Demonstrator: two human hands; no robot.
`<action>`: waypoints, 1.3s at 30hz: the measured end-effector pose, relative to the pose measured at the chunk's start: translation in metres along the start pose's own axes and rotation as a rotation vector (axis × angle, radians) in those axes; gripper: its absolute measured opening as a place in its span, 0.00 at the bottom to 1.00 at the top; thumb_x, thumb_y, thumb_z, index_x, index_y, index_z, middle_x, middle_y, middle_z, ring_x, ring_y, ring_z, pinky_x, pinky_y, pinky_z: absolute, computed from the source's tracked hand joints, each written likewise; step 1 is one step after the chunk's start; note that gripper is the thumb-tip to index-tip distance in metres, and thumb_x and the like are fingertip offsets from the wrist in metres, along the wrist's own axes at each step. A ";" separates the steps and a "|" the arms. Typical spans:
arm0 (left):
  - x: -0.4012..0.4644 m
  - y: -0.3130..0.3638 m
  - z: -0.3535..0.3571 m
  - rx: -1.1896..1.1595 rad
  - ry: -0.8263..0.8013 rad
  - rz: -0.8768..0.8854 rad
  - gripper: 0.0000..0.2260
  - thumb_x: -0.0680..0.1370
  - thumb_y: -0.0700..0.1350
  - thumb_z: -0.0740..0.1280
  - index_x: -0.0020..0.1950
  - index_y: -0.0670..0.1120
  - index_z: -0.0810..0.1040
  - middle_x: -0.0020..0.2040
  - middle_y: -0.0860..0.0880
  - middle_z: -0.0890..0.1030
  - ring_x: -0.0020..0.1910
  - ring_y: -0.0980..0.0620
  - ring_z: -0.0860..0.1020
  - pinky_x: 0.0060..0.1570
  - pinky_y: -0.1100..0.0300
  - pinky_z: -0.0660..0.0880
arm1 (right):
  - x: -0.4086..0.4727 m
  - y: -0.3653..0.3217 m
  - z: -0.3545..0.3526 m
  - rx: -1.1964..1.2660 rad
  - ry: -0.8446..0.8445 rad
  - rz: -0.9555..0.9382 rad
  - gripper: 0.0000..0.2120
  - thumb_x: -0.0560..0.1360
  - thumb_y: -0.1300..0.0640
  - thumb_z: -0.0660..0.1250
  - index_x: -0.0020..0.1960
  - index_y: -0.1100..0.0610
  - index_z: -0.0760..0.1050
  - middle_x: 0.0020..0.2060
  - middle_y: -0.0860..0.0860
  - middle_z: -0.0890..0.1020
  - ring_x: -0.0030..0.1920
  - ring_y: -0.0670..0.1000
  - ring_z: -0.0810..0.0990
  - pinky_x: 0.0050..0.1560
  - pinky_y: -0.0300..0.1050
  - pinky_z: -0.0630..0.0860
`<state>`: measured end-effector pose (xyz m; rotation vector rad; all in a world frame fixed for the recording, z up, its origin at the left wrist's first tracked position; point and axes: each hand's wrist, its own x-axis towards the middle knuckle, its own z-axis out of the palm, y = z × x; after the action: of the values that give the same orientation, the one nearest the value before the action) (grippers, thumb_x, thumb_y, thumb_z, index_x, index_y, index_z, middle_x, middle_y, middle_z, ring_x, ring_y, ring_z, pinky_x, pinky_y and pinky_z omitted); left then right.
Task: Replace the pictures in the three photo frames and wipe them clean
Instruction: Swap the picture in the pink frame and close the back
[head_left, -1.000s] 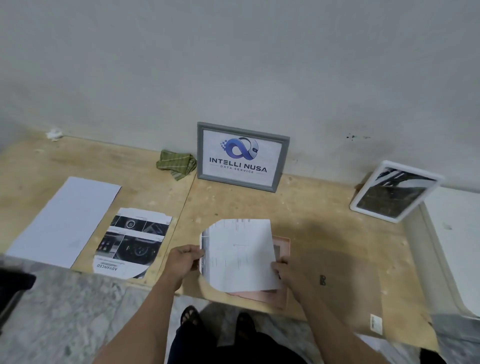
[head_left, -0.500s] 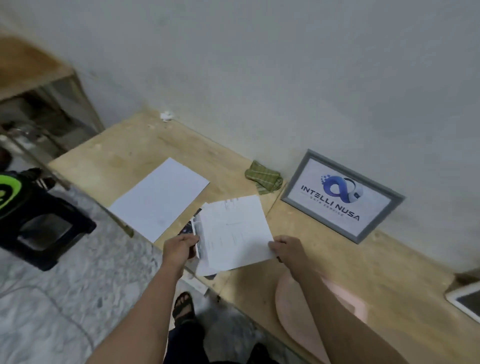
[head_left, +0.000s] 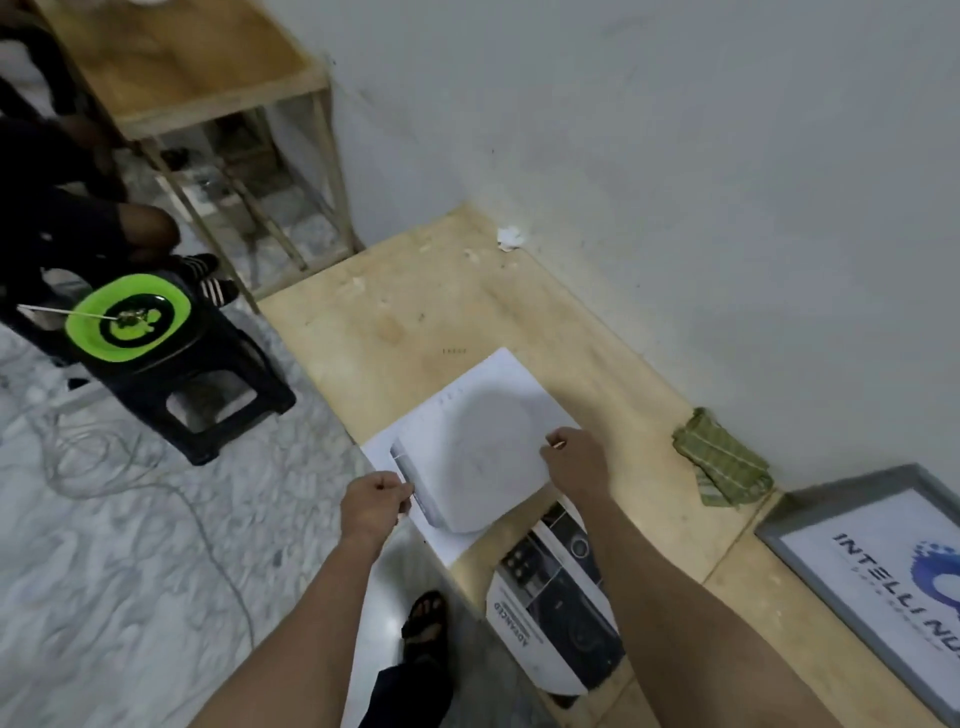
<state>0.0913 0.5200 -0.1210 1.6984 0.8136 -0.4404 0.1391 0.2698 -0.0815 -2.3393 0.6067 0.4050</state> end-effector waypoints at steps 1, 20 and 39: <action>0.004 0.000 0.000 0.040 -0.006 -0.003 0.19 0.74 0.35 0.71 0.24 0.47 0.76 0.28 0.45 0.78 0.33 0.47 0.75 0.37 0.56 0.70 | 0.005 -0.003 0.002 -0.020 0.003 0.009 0.09 0.74 0.62 0.64 0.51 0.64 0.79 0.48 0.57 0.81 0.48 0.58 0.79 0.49 0.50 0.75; -0.091 -0.066 0.052 0.271 -0.191 -0.206 0.14 0.72 0.53 0.73 0.36 0.43 0.79 0.32 0.48 0.83 0.27 0.49 0.78 0.31 0.60 0.73 | -0.033 0.111 -0.034 -0.387 -0.115 0.033 0.17 0.73 0.55 0.63 0.61 0.56 0.72 0.58 0.55 0.75 0.56 0.57 0.75 0.54 0.48 0.74; -0.148 -0.088 0.116 0.207 0.053 -0.245 0.16 0.68 0.52 0.78 0.44 0.42 0.80 0.39 0.45 0.82 0.37 0.45 0.81 0.35 0.58 0.74 | -0.098 0.191 -0.063 -0.252 -0.293 0.016 0.24 0.73 0.52 0.65 0.67 0.54 0.68 0.62 0.56 0.70 0.60 0.56 0.73 0.55 0.46 0.73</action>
<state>-0.0592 0.3773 -0.1170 1.8130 1.0506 -0.6680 -0.0362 0.1312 -0.0951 -2.4450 0.4545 0.8572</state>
